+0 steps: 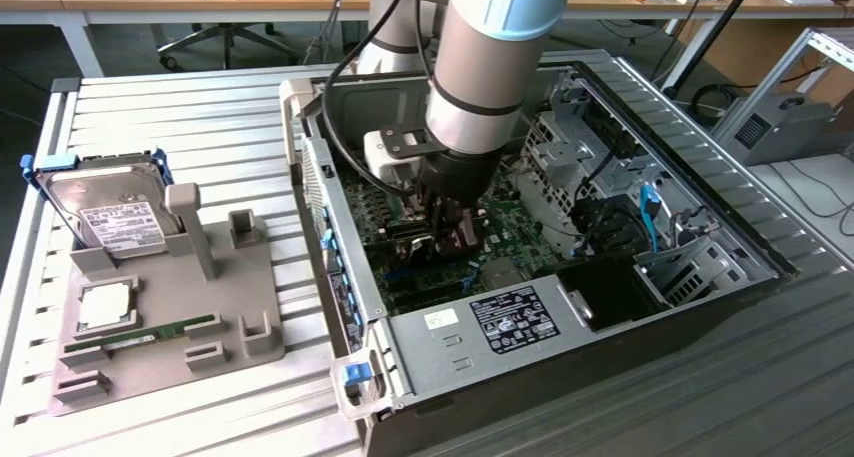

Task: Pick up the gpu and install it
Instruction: 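Insert the gpu into the slot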

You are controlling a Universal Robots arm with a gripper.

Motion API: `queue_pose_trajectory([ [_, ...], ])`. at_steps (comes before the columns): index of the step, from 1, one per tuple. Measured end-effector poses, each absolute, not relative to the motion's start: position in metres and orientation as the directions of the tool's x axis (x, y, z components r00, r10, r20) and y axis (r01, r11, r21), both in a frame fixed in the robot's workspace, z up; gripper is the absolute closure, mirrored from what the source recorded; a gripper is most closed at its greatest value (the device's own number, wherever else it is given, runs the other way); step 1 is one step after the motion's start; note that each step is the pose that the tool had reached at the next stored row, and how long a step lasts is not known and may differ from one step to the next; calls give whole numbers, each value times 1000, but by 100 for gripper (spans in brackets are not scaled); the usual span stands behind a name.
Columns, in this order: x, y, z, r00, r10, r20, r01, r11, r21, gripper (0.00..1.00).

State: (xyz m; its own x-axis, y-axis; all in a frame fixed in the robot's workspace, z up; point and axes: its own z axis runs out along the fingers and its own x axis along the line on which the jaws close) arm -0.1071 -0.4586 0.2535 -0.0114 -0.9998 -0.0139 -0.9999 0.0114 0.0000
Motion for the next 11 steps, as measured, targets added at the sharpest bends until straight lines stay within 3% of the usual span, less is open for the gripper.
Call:
queue_pose_trajectory([
  [11, -111, -459, 253, -11, -1000, -14, -1000, 11, -5, 72],
])
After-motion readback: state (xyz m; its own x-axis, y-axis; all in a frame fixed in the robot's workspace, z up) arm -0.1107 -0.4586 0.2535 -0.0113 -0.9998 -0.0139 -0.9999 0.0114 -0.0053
